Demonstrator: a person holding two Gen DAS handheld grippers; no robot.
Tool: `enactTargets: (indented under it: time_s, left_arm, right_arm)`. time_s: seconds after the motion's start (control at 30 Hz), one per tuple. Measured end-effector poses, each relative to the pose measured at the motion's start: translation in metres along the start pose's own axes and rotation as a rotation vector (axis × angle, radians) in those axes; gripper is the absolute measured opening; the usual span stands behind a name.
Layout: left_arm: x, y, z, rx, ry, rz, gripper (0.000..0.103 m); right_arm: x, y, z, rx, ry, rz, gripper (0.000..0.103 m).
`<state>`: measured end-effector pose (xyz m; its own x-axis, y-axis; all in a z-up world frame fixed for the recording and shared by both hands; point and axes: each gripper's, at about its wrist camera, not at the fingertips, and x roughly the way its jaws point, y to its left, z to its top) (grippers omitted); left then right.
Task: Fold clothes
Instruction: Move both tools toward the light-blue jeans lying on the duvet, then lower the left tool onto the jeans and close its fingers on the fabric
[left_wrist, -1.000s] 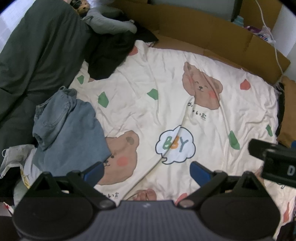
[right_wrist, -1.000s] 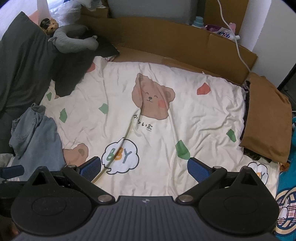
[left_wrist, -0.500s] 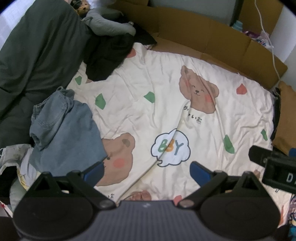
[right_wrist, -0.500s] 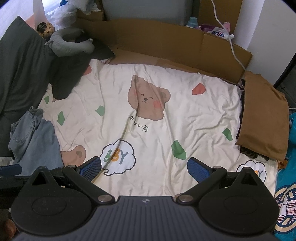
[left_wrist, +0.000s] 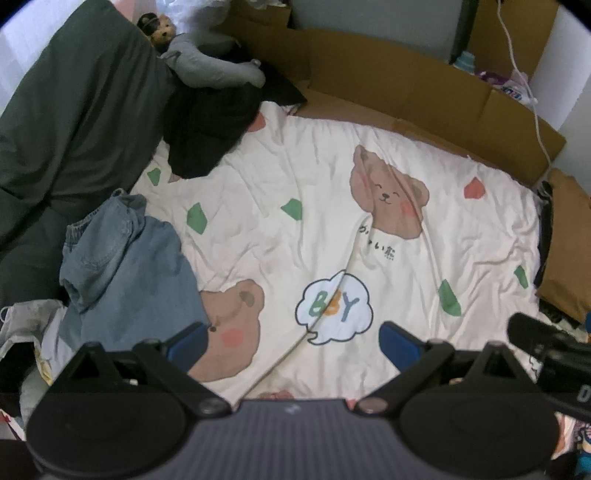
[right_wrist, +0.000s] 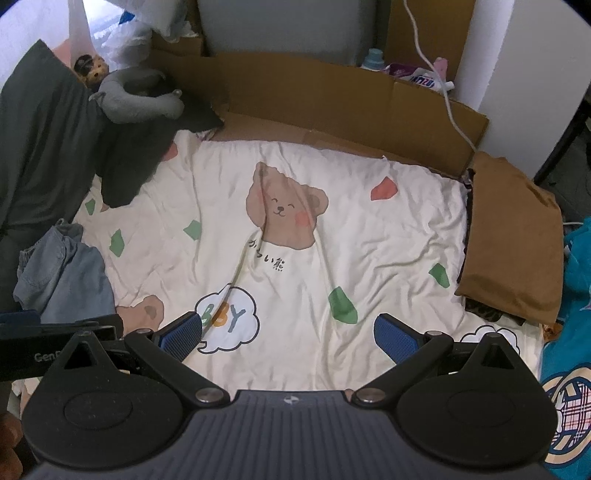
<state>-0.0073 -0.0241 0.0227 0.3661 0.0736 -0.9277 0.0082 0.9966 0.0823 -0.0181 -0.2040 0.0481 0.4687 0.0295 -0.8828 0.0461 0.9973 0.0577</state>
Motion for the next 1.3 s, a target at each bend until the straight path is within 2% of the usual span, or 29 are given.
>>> enactTargets:
  time_s: [0.3, 0.6, 0.8, 0.9, 1.03, 1.13, 1.2, 1.3]
  left_arm:
    - [-0.008, 0.002, 0.01, -0.038, -0.045, 0.005, 0.1]
    - [-0.012, 0.006, 0.021, -0.037, -0.064, 0.065, 0.098]
    - [-0.014, 0.023, 0.028, -0.059, -0.08, 0.093, 0.094]
    - [-0.016, 0.035, 0.036, -0.071, -0.105, 0.127, 0.094]
    - [-0.015, 0.06, 0.053, -0.132, -0.124, 0.166, 0.094]
    - [-0.008, 0.076, 0.069, -0.14, -0.132, 0.168, 0.094]
    - [0.0, 0.088, 0.08, -0.151, -0.122, 0.186, 0.094]
    - [0.014, 0.104, 0.09, -0.187, -0.106, 0.172, 0.091]
  right_arm:
    - [-0.018, -0.017, -0.006, 0.03, -0.039, 0.003, 0.102]
    - [-0.037, -0.021, -0.009, 0.016, -0.114, 0.051, 0.102]
    - [-0.034, -0.018, -0.012, 0.017, -0.087, 0.147, 0.1]
    - [-0.03, -0.018, -0.016, 0.012, -0.086, 0.162, 0.098]
    - [-0.023, -0.026, -0.02, 0.033, -0.059, 0.193, 0.098]
    - [-0.018, -0.034, -0.021, 0.065, -0.029, 0.24, 0.098]
    - [-0.018, -0.037, -0.021, 0.052, -0.044, 0.24, 0.098]
    - [-0.019, -0.038, -0.02, 0.017, -0.09, 0.224, 0.097]
